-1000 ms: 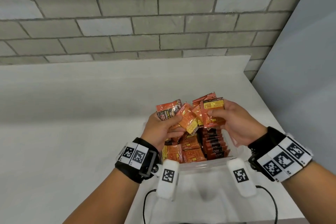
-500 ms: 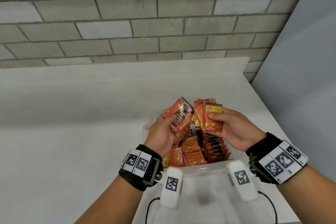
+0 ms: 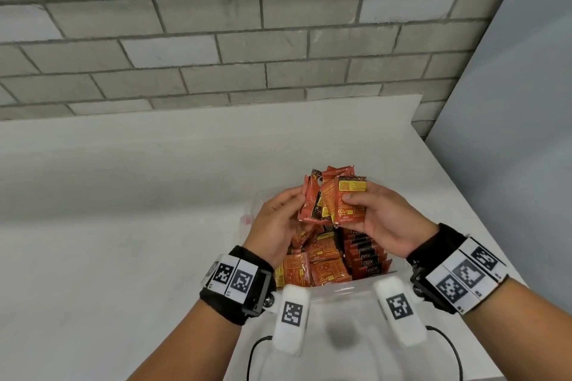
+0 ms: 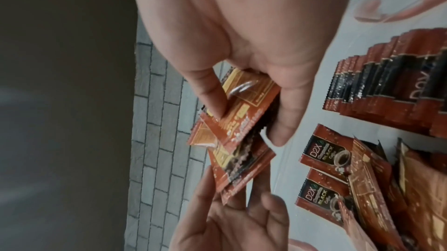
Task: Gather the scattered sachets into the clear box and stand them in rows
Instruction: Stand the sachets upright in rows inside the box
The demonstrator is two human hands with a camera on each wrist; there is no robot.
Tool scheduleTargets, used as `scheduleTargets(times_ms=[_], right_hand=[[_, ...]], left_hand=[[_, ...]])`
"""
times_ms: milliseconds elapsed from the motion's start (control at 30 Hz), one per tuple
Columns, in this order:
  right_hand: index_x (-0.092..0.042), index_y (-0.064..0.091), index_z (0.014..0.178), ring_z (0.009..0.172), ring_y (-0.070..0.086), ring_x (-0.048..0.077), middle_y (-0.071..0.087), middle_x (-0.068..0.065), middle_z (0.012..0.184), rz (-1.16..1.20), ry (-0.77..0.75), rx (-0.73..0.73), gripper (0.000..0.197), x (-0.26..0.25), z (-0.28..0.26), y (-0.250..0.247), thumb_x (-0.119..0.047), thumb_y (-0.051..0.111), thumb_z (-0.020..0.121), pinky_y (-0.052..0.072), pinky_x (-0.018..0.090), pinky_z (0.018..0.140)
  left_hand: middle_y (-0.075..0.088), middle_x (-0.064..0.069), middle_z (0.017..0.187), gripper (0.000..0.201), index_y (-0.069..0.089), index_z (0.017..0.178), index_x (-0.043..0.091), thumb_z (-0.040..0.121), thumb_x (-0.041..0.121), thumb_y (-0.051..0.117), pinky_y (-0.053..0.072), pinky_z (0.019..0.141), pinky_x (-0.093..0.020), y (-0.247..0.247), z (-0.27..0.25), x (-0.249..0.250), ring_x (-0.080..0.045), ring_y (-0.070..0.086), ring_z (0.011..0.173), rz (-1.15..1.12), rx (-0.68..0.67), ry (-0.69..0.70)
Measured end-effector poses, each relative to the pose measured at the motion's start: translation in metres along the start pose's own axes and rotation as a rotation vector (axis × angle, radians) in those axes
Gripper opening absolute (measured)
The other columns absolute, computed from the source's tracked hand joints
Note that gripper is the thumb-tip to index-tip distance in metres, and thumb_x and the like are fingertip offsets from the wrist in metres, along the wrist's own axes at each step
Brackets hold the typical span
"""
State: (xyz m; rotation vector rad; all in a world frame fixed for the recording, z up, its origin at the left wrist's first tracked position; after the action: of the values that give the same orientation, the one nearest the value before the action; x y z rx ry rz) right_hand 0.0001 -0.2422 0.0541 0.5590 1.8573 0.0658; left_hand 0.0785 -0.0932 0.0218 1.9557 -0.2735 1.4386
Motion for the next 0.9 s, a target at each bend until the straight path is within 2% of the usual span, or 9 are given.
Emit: scheduleTargets(times_ms=[200, 300, 367, 500, 567, 667, 700, 833, 900], right_hand=[[-0.008, 0.054, 0.125, 0.104, 0.063, 0.026, 0.066, 0.014, 0.118, -0.156, -0.03, -0.04, 0.034, -0.004, -0.003, 0.005, -0.003, 0.05, 0.092, 0.048, 0.043, 0.094], [-0.005, 0.055, 0.124, 0.102, 0.062, 0.025, 0.066, 0.015, 0.115, -0.153, -0.049, -0.107, 0.033, -0.002, -0.005, 0.011, -0.003, 0.052, 0.091, 0.049, 0.039, 0.091], [-0.007, 0.052, 0.125, 0.104, 0.063, 0.024, 0.065, 0.014, 0.115, -0.155, -0.051, -0.183, 0.037, 0.003, -0.007, 0.02, -0.007, 0.057, 0.088, 0.051, 0.034, 0.088], [-0.011, 0.045, 0.134, 0.115, 0.06, 0.021, 0.062, 0.011, 0.124, -0.184, -0.077, -0.232, 0.051, 0.006, -0.008, 0.032, -0.019, 0.056, 0.085, 0.05, 0.03, 0.094], [-0.015, 0.043, 0.136, 0.117, 0.058, 0.015, 0.061, 0.005, 0.126, -0.299, -0.118, -0.243, 0.051, 0.005, -0.011, 0.037, -0.027, 0.053, 0.087, 0.047, 0.027, 0.099], [-0.03, 0.045, 0.133, 0.122, 0.045, 0.003, 0.05, -0.01, 0.128, -0.787, -0.239, -0.187, 0.042, -0.003, -0.017, 0.04, -0.039, 0.048, 0.091, 0.036, 0.008, 0.097], [-0.033, 0.041, 0.136, 0.126, 0.036, 0.006, 0.042, -0.009, 0.13, -0.949, -0.267, -0.138, 0.045, -0.005, -0.017, 0.039, -0.041, 0.048, 0.093, 0.031, 0.009, 0.098], [-0.03, 0.022, 0.148, 0.135, 0.02, 0.017, 0.022, -0.006, 0.143, -1.138, -0.36, 0.046, 0.072, -0.007, -0.019, 0.036, -0.051, 0.054, 0.087, 0.029, 0.039, 0.112], [-0.031, 0.017, 0.15, 0.139, 0.01, 0.011, 0.012, -0.009, 0.152, -1.164, -0.453, 0.091, 0.083, -0.014, -0.025, 0.038, -0.051, 0.062, 0.082, 0.02, 0.038, 0.115]], left_hand=[[0.07, -0.001, 0.085, 0.008, 0.065, 0.09, 0.007, 0.088, 0.014, 0.062, 0.051, 0.066, -0.024, 0.002, 0.0, 0.001, -0.017, 0.061, 0.081, 0.014, -0.073, 0.014], [0.063, -0.02, 0.112, 0.078, 0.052, 0.117, -0.007, 0.066, 0.044, 0.083, 0.048, 0.091, -0.044, 0.009, 0.0, 0.002, -0.031, 0.058, 0.105, -0.047, -0.166, -0.008], [0.062, -0.021, 0.115, 0.102, 0.044, 0.13, -0.005, 0.057, 0.049, 0.088, 0.05, 0.092, -0.045, 0.018, -0.005, 0.003, -0.031, 0.061, 0.106, -0.14, -0.243, -0.029], [0.069, -0.008, 0.111, 0.074, 0.064, 0.12, 0.018, 0.057, 0.048, 0.089, 0.052, 0.091, -0.035, 0.027, -0.012, -0.002, -0.02, 0.065, 0.104, -0.34, -0.332, -0.051], [0.065, -0.008, 0.117, 0.088, 0.054, 0.132, 0.025, 0.054, 0.041, 0.092, 0.051, 0.094, -0.038, 0.027, -0.014, -0.002, -0.022, 0.063, 0.11, -0.375, -0.328, -0.038], [0.062, -0.013, 0.117, 0.102, 0.041, 0.143, 0.021, 0.055, 0.026, 0.092, 0.053, 0.09, -0.038, 0.026, -0.011, 0.001, -0.025, 0.062, 0.109, -0.391, -0.256, -0.03], [0.062, -0.013, 0.114, 0.097, 0.044, 0.141, 0.019, 0.057, 0.022, 0.09, 0.053, 0.087, -0.037, 0.024, -0.009, 0.001, -0.025, 0.063, 0.105, -0.408, -0.231, -0.032], [0.068, -0.017, 0.104, 0.06, 0.053, 0.134, 0.012, 0.076, 0.019, 0.067, 0.055, 0.077, -0.035, 0.022, -0.008, 0.005, -0.026, 0.068, 0.09, -0.395, -0.162, -0.083], [0.069, -0.017, 0.09, 0.048, 0.057, 0.128, 0.012, 0.082, 0.023, 0.065, 0.056, 0.07, -0.033, 0.024, -0.007, 0.006, -0.025, 0.068, 0.079, -0.352, -0.144, -0.135]])
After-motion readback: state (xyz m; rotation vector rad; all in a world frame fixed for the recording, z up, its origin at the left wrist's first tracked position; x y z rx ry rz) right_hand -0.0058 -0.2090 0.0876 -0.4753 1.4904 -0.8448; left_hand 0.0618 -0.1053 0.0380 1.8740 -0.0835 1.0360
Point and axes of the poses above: each hand's wrist, its own z-axis towards the middle knuckle, its own y-axis out of the palm, x = y × z, the point moved 3 cm from there along z, towards the middle knuckle
